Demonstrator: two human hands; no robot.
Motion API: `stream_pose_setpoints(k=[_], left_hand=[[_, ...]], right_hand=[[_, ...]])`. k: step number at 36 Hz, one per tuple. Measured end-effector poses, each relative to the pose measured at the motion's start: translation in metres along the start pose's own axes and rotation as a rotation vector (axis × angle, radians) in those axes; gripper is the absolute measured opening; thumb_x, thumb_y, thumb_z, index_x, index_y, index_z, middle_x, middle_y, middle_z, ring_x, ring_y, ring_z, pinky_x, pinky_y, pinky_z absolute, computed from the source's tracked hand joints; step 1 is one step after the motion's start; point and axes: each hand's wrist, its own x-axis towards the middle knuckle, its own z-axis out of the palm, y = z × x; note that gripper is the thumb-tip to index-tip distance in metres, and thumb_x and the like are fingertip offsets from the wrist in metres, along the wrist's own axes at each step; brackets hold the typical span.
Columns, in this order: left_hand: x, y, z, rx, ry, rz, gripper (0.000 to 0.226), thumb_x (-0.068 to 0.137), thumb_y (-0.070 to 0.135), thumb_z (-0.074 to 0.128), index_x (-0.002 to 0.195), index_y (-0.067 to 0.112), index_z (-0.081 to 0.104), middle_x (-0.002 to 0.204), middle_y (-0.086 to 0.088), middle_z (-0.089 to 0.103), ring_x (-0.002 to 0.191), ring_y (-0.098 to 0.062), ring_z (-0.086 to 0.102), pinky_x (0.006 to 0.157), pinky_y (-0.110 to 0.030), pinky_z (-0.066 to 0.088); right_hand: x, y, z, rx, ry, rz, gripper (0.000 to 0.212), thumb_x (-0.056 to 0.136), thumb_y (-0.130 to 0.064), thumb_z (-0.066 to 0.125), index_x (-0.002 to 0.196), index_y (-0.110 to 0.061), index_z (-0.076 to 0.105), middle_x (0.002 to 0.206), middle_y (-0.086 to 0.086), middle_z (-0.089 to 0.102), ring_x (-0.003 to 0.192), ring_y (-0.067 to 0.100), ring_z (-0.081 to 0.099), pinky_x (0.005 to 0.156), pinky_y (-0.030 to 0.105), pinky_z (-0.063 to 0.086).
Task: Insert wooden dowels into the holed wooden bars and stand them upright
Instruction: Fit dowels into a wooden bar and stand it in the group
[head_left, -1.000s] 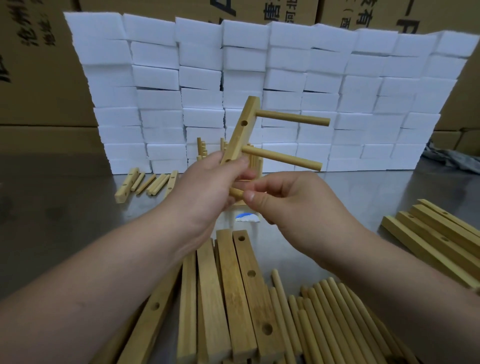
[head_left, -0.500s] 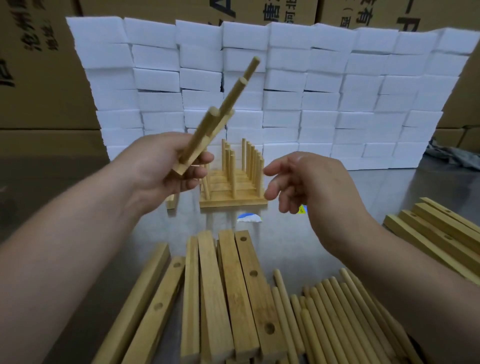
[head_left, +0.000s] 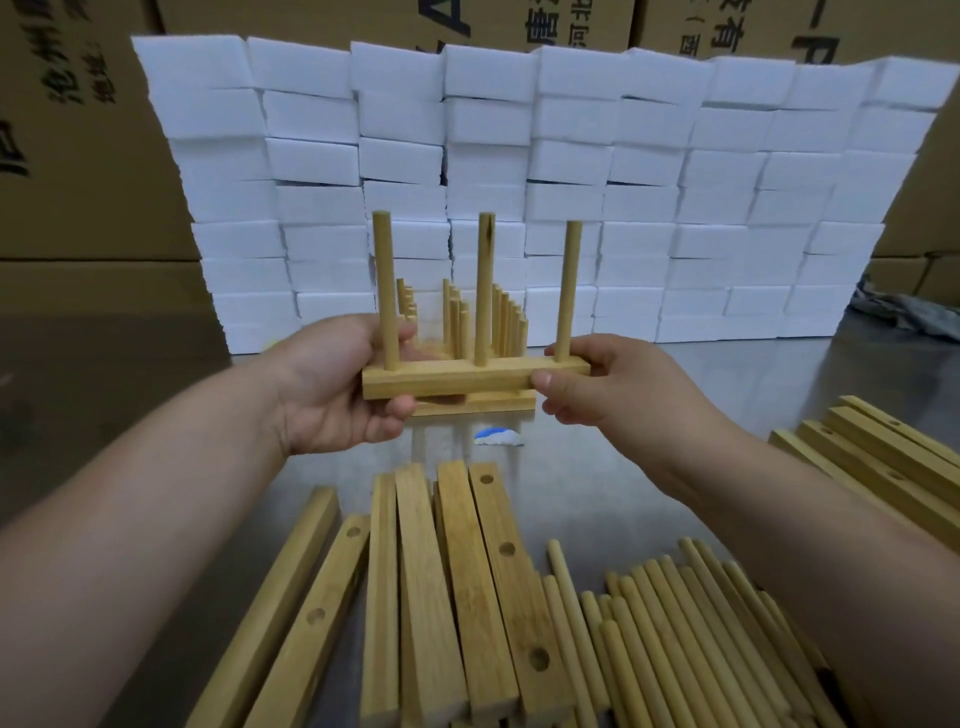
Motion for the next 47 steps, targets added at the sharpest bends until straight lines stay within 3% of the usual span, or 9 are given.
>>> stream_pose_setpoints(k=[3, 6, 12, 18, 22, 27, 33, 37, 47], left_hand=[[0.006, -0.003, -0.004, 0.019, 0.128, 0.104, 0.034, 0.098, 0.031, 0.036, 0.084, 0.007, 0.055, 0.064, -0.011, 0.069, 0.051, -0.020, 0.066, 0.042, -0.023, 0.052], [0.012, -0.009, -0.008, 0.078, 0.127, 0.144, 0.030, 0.096, 0.029, 0.045, 0.094, 0.003, 0.059, 0.076, -0.012, 0.072, 0.069, -0.023, 0.071, 0.057, -0.026, 0.058], [0.020, -0.025, -0.014, 0.429, 0.186, 0.206, 0.020, 0.082, 0.004, 0.065, 0.102, 0.004, 0.065, 0.091, -0.012, 0.072, 0.077, -0.014, 0.071, 0.060, -0.015, 0.054], [0.028, -0.038, -0.022, 0.735, 0.279, 0.245, 0.016, 0.082, 0.012, 0.069, 0.080, 0.027, 0.065, 0.081, -0.002, 0.071, 0.079, -0.013, 0.068, 0.074, -0.023, 0.055], [0.033, -0.046, -0.030, 0.855, 0.344, 0.259, 0.018, 0.082, 0.021, 0.069, 0.079, 0.037, 0.064, 0.080, 0.015, 0.063, 0.079, -0.003, 0.057, 0.072, -0.024, 0.044], [0.036, -0.056, -0.039, 0.990, 0.359, 0.157, 0.007, 0.085, 0.028, 0.065, 0.083, 0.034, 0.063, 0.075, 0.008, 0.064, 0.074, -0.009, 0.059, 0.063, -0.025, 0.042], [0.053, -0.061, -0.043, 1.172, 0.484, 0.141, 0.018, 0.081, 0.036, 0.068, 0.093, 0.023, 0.065, 0.083, 0.007, 0.062, 0.080, -0.012, 0.058, 0.065, -0.026, 0.044], [0.066, -0.063, -0.041, 1.286, 0.556, 0.185, 0.034, 0.077, 0.045, 0.068, 0.106, 0.027, 0.062, 0.085, 0.013, 0.055, 0.077, -0.007, 0.051, 0.058, -0.023, 0.037], [0.083, -0.063, -0.041, 1.291, 0.567, 0.196, 0.038, 0.079, 0.046, 0.066, 0.107, 0.022, 0.060, 0.095, 0.004, 0.058, 0.085, -0.014, 0.051, 0.069, -0.028, 0.040]], right_hand=[[0.004, 0.007, -0.002, -0.020, 0.055, 0.060, 0.025, 0.084, -0.023, 0.066, 0.107, -0.013, 0.064, 0.075, 0.001, 0.068, 0.072, 0.014, 0.066, 0.082, 0.033, 0.055], [0.007, 0.017, -0.001, -0.059, 0.056, 0.108, 0.020, 0.087, -0.020, 0.062, 0.105, -0.011, 0.064, 0.077, 0.004, 0.067, 0.074, 0.017, 0.065, 0.085, 0.040, 0.054], [0.011, 0.033, 0.003, -0.108, 0.016, 0.189, 0.034, 0.089, -0.020, 0.059, 0.120, -0.006, 0.057, 0.080, 0.004, 0.068, 0.086, 0.022, 0.067, 0.085, 0.042, 0.054], [0.013, 0.043, 0.007, -0.153, -0.067, 0.256, 0.043, 0.088, -0.019, 0.059, 0.129, -0.008, 0.051, 0.086, 0.005, 0.067, 0.086, 0.018, 0.066, 0.089, 0.035, 0.052], [0.012, 0.049, 0.006, -0.189, -0.104, 0.276, 0.046, 0.087, -0.025, 0.059, 0.131, -0.013, 0.051, 0.085, -0.001, 0.067, 0.085, 0.012, 0.061, 0.097, 0.034, 0.045], [0.009, 0.049, 0.007, -0.266, -0.174, 0.239, 0.045, 0.089, -0.033, 0.055, 0.131, -0.021, 0.050, 0.091, -0.014, 0.062, 0.090, 0.003, 0.056, 0.081, 0.019, 0.039], [0.005, 0.047, 0.005, -0.336, -0.266, 0.218, 0.041, 0.090, -0.032, 0.054, 0.130, -0.024, 0.048, 0.113, -0.013, 0.058, 0.106, 0.006, 0.052, 0.088, 0.016, 0.033], [0.004, 0.048, 0.004, -0.390, -0.314, 0.187, 0.029, 0.090, -0.032, 0.055, 0.119, -0.027, 0.055, 0.096, -0.018, 0.056, 0.085, -0.004, 0.049, 0.064, -0.004, 0.033], [0.006, 0.052, 0.007, -0.427, -0.346, 0.169, 0.031, 0.090, -0.036, 0.054, 0.120, -0.031, 0.054, 0.101, -0.018, 0.053, 0.095, 0.003, 0.050, 0.067, 0.001, 0.029]])
